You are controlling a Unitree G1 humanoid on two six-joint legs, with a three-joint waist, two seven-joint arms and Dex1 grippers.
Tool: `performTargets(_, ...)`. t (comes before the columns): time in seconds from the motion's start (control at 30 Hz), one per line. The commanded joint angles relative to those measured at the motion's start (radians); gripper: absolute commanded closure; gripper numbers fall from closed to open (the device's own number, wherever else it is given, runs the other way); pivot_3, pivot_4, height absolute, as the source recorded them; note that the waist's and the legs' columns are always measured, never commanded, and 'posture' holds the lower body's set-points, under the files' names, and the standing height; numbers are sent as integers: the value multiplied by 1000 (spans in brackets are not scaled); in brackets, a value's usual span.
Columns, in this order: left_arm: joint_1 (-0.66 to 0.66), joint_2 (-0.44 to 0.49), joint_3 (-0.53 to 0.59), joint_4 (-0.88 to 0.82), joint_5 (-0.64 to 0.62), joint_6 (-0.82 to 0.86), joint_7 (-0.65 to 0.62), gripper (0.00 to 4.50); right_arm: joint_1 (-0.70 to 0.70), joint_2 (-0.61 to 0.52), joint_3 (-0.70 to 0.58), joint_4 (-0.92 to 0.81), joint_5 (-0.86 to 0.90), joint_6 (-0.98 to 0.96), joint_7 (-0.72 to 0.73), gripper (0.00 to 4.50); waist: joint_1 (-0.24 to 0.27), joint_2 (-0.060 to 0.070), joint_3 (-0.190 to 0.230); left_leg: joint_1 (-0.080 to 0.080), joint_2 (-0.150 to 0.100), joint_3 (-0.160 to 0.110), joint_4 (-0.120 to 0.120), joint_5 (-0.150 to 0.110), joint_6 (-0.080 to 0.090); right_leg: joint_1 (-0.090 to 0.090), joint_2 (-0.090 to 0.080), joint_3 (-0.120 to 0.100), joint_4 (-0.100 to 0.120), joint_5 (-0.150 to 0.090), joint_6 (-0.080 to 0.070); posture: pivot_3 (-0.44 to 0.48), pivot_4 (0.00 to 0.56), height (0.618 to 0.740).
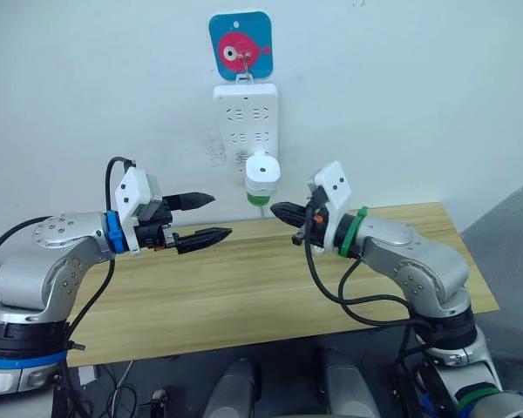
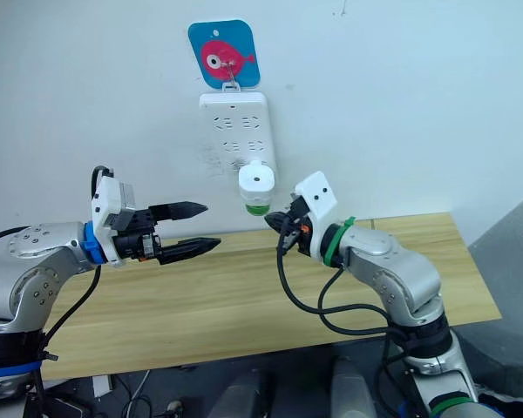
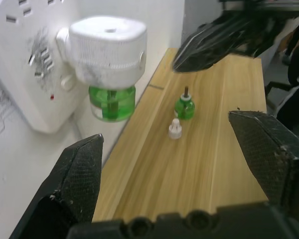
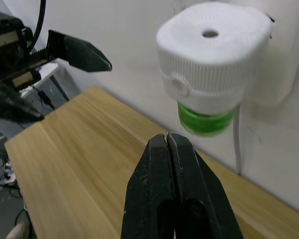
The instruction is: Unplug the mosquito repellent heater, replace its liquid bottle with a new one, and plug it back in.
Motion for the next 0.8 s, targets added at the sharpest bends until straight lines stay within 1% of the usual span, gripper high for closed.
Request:
performTargets(0.03,16,64,48,50,74,-65,5,0,40,-136,-91,-92,4,-49,79,4292,6,0,1,0,0,0,0,-1,1,0,0,0,0,0,0,122,225,740)
performTargets(0.1,9,89,60,89,108,-94,19,0,72,-224,-145,-93,-2,-103,137,3900,9,-1,1,0,0,0,0,-2,3,1,0,0,0,-1,1,119,224,740)
performTargets(0.13,-1,101,69,114,118,-100,28,0,87,-264,-176,-86,0,-129,168,3604,11,-2,1,0,-1,0,0,-2,4,1,0,0,0,-1,1,119,223,740)
performTargets(0.2,-20,126,93,173,139,-119,31,0,114,-346,-236,-52,-8,-187,231,2854,13,-2,2,0,0,0,1,-2,4,2,0,-2,0,-1,1,119,222,740)
performTargets(0.23,-23,133,99,192,148,-131,30,0,122,-370,-250,-39,-12,-208,249,2556,14,-3,2,0,-1,0,1,-2,4,2,0,-2,0,-1,1,119,222,740)
performTargets(0.3,-28,159,112,258,177,-168,23,0,137,-435,-287,17,-24,-256,302,1774,15,-3,2,0,0,0,1,-2,4,2,0,-2,0,-1,1,118,215,740)
performTargets(0.33,-29,167,116,282,189,-186,20,0,141,-459,-301,43,-30,-275,320,1345,15,-3,2,0,0,1,1,-2,4,2,0,-2,0,-1,1,123,214,740)
performTargets(0.37,-30,172,120,304,200,-204,18,0,143,-480,-317,68,-34,-287,335,1036,15,-3,2,0,0,2,1,-2,4,2,0,-1,0,-1,1,125,212,740)
performTargets(0.43,-40,173,123,341,211,-229,22,0,144,-504,-336,107,-38,-310,351,270,15,-3,2,0,0,2,1,-2,3,1,0,-1,0,-1,1,124,208,740)
performTargets(0.47,-46,171,123,360,216,-242,22,0,144,-512,-342,123,-40,-320,357,24,15,-3,2,0,0,2,1,-2,3,1,0,-1,0,-1,1,124,208,740)
performTargets(0.6,-45,156,116,391,230,-279,25,0,145,-513,-342,149,-52,-333,354,24,17,-3,2,0,1,1,1,-2,3,1,-1,-1,0,-1,1,123,204,740)
performTargets(0.8,-50,150,101,393,239,-293,22,0,174,-513,-335,119,-32,-303,358,24,21,-3,2,0,1,1,1,-1,1,1,-1,-1,1,-1,1,121,203,740)
